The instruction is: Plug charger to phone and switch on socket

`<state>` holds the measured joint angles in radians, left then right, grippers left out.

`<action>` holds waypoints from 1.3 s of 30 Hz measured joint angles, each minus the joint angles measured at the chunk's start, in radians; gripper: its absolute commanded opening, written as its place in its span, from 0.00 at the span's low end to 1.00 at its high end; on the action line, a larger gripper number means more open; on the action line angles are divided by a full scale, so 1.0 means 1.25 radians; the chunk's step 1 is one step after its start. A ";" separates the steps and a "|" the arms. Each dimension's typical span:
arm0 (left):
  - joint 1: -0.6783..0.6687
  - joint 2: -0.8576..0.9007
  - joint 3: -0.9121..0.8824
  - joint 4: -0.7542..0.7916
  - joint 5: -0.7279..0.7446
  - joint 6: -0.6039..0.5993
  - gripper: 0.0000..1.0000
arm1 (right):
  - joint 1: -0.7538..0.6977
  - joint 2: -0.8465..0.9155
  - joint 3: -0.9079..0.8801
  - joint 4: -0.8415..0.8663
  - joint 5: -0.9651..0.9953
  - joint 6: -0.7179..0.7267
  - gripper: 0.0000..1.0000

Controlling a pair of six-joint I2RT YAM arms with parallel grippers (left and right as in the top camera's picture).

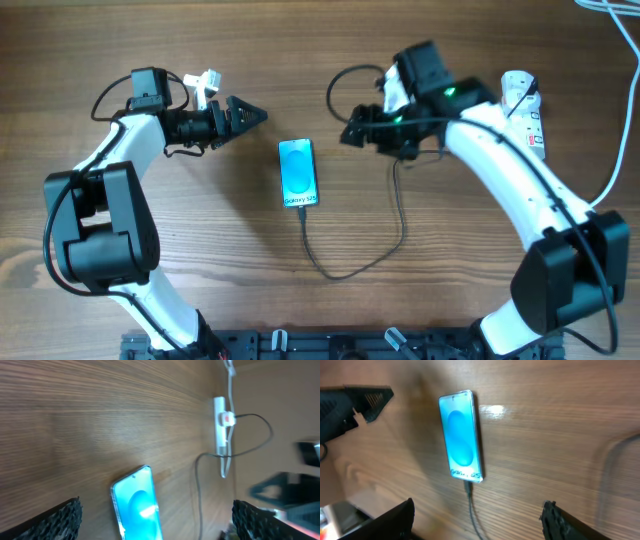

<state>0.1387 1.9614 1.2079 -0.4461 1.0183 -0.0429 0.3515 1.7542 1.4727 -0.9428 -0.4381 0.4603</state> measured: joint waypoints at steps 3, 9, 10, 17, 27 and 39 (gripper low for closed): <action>0.000 0.000 0.000 0.001 -0.067 0.000 1.00 | -0.028 -0.005 0.150 -0.140 0.128 -0.045 0.88; 0.000 0.000 0.000 0.001 -0.220 0.000 1.00 | -0.175 -0.009 0.380 -0.306 0.295 -0.065 0.89; 0.000 0.000 0.000 0.001 -0.246 0.000 1.00 | -0.205 -0.009 0.407 -0.322 0.303 -0.066 0.89; 0.000 0.000 0.000 0.001 -0.357 0.000 1.00 | -0.477 0.013 0.464 -0.356 0.389 -0.067 0.96; 0.000 0.000 0.000 0.001 -0.363 0.000 1.00 | -0.585 0.234 0.464 -0.311 0.460 -0.086 1.00; 0.000 0.000 0.000 0.001 -0.363 0.000 1.00 | -0.649 0.380 0.442 -0.244 0.461 -0.092 1.00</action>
<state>0.1387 1.9614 1.2079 -0.4454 0.5652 -0.0425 -0.4591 2.2295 2.0247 -1.2472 0.1387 0.3454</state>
